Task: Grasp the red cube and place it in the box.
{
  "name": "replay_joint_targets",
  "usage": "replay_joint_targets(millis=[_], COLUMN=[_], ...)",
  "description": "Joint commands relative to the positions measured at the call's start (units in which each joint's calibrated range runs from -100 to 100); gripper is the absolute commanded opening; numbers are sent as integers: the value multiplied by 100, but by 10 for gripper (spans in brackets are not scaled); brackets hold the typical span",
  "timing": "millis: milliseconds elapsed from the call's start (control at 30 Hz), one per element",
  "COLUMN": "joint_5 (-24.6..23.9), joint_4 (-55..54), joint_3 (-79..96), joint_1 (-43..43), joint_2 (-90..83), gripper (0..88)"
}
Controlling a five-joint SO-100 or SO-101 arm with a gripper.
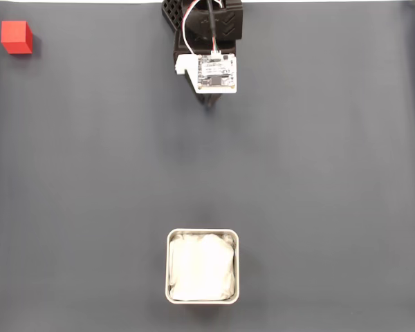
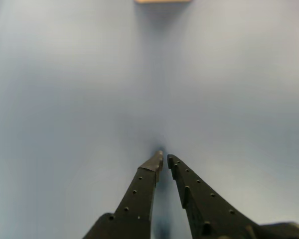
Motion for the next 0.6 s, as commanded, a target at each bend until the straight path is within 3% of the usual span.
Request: replay_joint_targets(millis=[0,200,567], joint_5=[20,-44,-49], joint_4=[-976,-1451,-1115], joint_3=[-320,-1771,-4444], joint_1=[131,103,81], joint_2=[156,953,2530], gripper=[0,0,0])
